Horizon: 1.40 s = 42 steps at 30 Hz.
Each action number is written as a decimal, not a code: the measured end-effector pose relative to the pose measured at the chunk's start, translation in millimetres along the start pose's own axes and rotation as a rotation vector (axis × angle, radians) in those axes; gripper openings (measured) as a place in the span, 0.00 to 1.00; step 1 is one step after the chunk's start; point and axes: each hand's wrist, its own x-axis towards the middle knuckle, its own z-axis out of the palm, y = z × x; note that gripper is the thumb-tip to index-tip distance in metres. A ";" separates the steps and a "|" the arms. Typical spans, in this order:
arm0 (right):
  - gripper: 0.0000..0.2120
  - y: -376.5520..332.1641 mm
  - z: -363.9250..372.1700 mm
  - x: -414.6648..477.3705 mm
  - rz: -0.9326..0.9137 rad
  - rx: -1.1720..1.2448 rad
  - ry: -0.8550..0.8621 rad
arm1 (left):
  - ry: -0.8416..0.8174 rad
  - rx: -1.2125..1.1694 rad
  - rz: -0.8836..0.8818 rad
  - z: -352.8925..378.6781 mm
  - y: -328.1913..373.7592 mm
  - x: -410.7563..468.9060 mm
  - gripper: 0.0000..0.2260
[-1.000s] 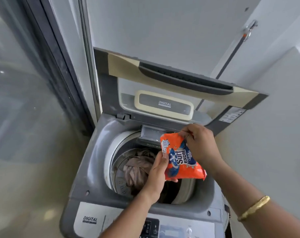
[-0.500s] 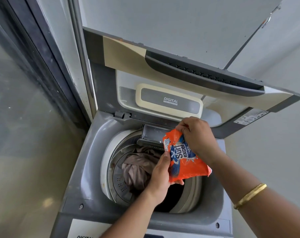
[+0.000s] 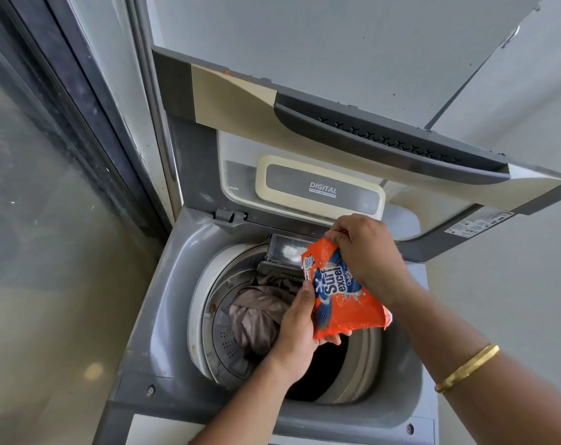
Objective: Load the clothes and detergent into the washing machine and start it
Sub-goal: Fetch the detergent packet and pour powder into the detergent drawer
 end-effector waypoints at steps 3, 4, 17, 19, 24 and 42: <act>0.10 2.1 -2.0 0.6 0.005 0.007 -0.022 | 0.021 0.020 -0.004 0.1 3.2 -0.2 0.33; 0.10 3.9 -2.3 -0.6 0.007 0.010 -0.028 | 0.034 0.042 0.002 0.4 5.1 -1.2 0.31; 0.10 70.9 16.6 -65.4 0.104 0.419 0.120 | 0.168 0.502 0.102 4.5 21.9 -15.2 0.14; 0.09 79.1 11.9 -86.3 0.100 0.548 0.177 | 0.178 0.556 0.133 13.2 26.0 -21.0 0.15; 0.10 116.1 -24.5 -148.9 0.056 0.706 0.372 | 0.084 0.699 0.234 67.1 29.2 -45.9 0.07; 0.07 363.6 -282.0 -462.1 0.246 0.540 1.149 | -0.695 0.711 0.289 496.7 -159.7 -96.3 0.14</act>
